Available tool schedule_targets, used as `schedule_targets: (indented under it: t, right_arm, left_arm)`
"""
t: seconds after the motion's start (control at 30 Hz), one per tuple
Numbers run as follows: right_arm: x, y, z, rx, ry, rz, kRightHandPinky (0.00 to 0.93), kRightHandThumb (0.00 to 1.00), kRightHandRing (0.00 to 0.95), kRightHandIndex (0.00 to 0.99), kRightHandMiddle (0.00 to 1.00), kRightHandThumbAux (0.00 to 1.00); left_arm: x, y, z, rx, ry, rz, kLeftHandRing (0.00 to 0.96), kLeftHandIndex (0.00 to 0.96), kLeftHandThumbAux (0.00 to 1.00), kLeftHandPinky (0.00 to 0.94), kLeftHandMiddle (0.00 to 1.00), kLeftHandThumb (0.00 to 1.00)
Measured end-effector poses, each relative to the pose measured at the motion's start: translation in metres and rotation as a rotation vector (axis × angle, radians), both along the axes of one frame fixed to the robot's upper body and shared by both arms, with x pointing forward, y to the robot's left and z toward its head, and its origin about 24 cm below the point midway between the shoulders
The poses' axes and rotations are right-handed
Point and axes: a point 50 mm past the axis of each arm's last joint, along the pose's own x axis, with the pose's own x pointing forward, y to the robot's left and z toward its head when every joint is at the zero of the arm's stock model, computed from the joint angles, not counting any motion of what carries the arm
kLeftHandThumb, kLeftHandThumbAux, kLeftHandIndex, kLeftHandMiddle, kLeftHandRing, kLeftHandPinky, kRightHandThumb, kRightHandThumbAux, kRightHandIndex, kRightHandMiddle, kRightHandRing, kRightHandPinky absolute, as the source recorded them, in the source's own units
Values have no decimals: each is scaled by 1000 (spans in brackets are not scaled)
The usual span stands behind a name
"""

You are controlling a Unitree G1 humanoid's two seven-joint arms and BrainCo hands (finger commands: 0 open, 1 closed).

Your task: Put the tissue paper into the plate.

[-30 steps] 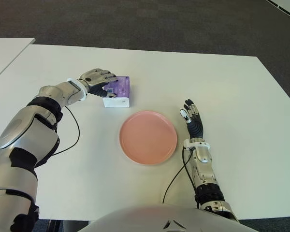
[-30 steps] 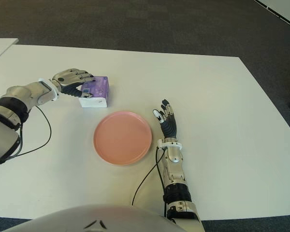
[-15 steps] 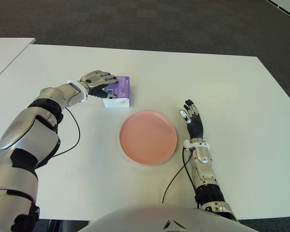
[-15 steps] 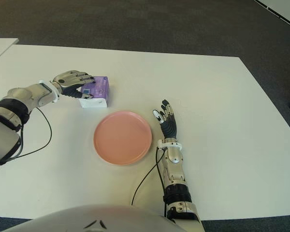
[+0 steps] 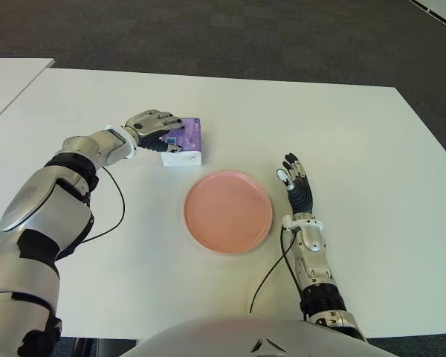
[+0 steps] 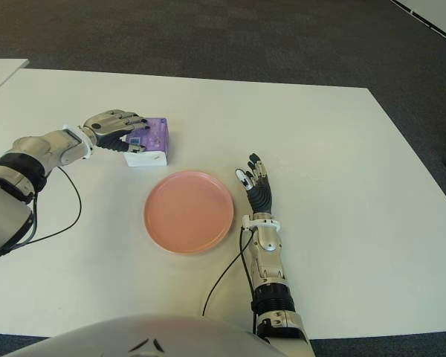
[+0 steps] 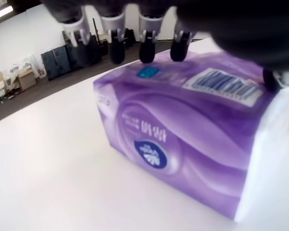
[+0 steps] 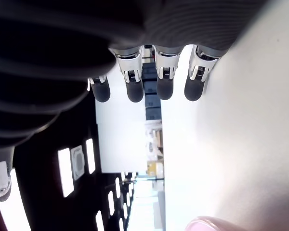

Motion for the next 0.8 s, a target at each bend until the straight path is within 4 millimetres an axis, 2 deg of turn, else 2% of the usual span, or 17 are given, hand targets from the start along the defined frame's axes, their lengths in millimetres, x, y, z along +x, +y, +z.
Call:
schedule_targets:
  t: [0.8]
  right_arm:
    - [-1,0,0,4,-1,7,0,381,0,0,0,498]
  left_arm:
    - [-4,-5,5,-58,53,-50,0,0,85,0,0,375]
